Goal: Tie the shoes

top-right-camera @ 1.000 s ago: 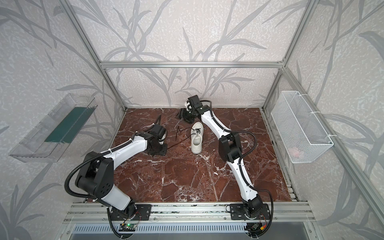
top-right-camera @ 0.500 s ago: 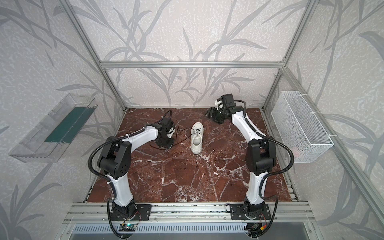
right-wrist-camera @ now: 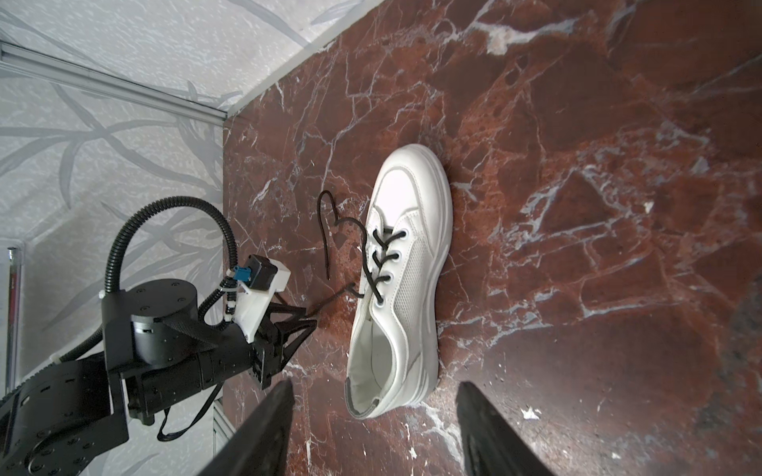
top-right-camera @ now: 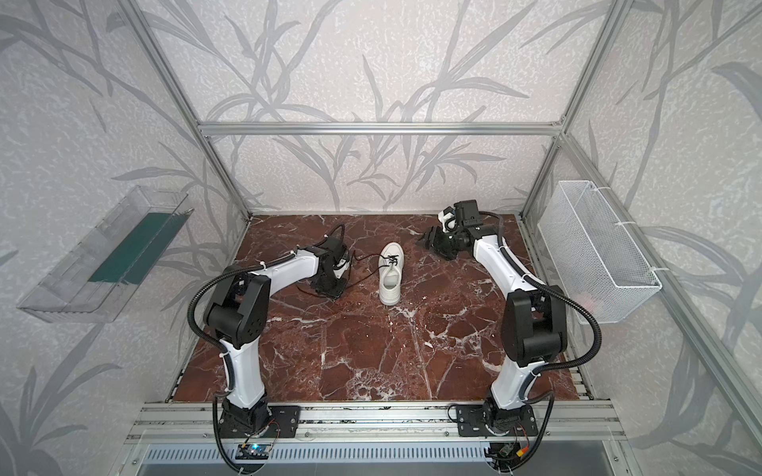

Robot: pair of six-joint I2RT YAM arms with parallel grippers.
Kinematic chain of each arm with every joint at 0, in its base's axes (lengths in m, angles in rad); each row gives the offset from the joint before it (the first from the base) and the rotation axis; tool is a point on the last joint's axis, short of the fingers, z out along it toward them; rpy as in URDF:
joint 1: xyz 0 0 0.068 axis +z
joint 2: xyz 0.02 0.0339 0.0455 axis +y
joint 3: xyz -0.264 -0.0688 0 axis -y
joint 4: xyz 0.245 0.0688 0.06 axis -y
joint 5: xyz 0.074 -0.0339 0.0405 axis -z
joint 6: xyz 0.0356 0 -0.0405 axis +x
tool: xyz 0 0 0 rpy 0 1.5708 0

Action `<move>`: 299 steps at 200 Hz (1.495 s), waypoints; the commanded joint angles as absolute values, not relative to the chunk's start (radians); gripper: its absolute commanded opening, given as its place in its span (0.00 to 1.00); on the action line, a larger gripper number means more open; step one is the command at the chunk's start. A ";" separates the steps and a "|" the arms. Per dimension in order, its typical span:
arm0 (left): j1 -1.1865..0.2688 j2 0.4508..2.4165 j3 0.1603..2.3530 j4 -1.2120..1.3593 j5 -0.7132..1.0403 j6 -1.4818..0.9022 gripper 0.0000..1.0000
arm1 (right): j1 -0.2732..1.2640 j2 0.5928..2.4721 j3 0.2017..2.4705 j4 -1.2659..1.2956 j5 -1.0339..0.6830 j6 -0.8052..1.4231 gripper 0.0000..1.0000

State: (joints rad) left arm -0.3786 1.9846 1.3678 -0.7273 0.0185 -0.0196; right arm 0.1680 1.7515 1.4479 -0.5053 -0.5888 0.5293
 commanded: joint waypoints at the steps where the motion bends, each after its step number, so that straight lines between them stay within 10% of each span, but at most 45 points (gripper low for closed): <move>1: -0.376 2.004 1.352 -0.739 0.006 -0.016 0.34 | 0.160 1.679 1.393 -0.490 -0.603 0.512 0.64; 77: -0.394 1.950 1.379 -0.759 0.100 -0.132 0.00 | 0.117 1.579 1.278 -0.472 -0.610 0.505 0.64; 214: -0.458 1.929 1.881 -0.717 0.505 -0.509 0.00 | 0.043 1.489 1.147 -0.456 -0.646 0.487 0.63; 299: -0.600 2.237 2.277 -0.717 0.571 -0.610 0.00 | -0.030 1.444 1.140 -0.507 -0.670 0.444 0.63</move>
State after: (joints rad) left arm -0.5655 2.1464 2.1986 -0.6945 0.5457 -0.5697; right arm -0.0013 1.4940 1.1580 -0.4782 -0.6426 0.4770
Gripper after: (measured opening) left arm 0.047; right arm 0.634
